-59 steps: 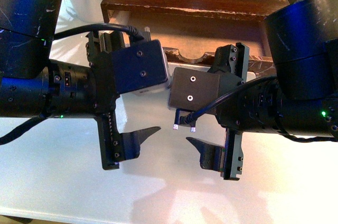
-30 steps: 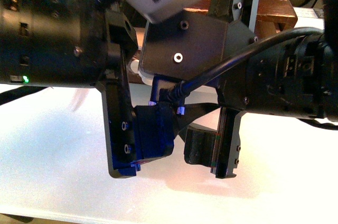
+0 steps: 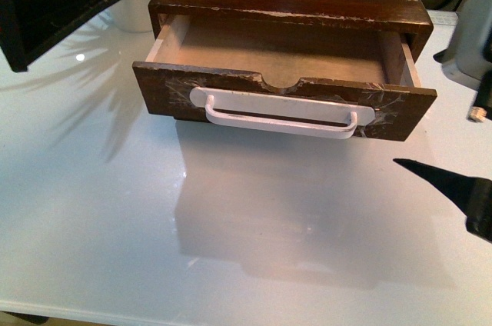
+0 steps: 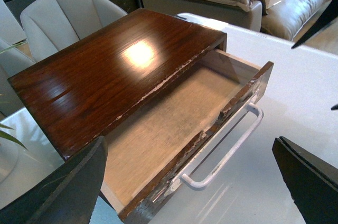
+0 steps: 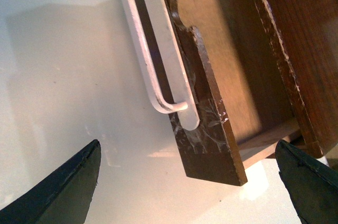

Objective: Open drawer

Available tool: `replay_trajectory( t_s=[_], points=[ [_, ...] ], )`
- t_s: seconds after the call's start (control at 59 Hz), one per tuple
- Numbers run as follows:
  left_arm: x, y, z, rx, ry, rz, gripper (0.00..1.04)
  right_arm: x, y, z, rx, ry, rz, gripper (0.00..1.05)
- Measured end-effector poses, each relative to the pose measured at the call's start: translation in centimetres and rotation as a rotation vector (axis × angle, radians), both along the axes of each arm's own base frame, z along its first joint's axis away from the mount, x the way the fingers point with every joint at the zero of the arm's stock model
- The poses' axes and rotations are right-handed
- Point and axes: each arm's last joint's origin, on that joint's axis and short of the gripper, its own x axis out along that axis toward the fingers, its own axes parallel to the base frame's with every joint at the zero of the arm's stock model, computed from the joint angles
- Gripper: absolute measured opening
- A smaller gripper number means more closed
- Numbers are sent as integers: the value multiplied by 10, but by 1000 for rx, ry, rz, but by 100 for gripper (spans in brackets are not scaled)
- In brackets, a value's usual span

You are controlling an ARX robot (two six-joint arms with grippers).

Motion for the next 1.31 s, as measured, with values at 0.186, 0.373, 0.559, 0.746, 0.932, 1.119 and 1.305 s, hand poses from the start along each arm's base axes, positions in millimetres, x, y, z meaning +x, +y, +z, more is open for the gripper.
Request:
replay_trajectory(
  t_s=[0.186,0.373,0.559,0.746,0.932,1.119,1.305],
  points=[
    [-8,33,11,-77,40,77,96,-16,-26,9,42,-19,-102,96],
    [-19,74,21,-180,85,244,96,-45,-53,32,231,-62,-334,96],
    [-34,111,34,-364,153,458,96,-71,-66,51,416,-126,-563,96],
    [-60,131,37,-545,244,589,96,-99,-69,53,559,-168,-753,96],
    [-74,123,32,-444,-3,834,78,-120,-67,52,835,-308,-796,81],
    [-97,100,8,-289,-101,921,41,-127,-65,33,925,-287,-797,44],
    [-112,86,-5,-269,-111,919,7,-138,-65,27,938,-291,-794,11]
  ],
)
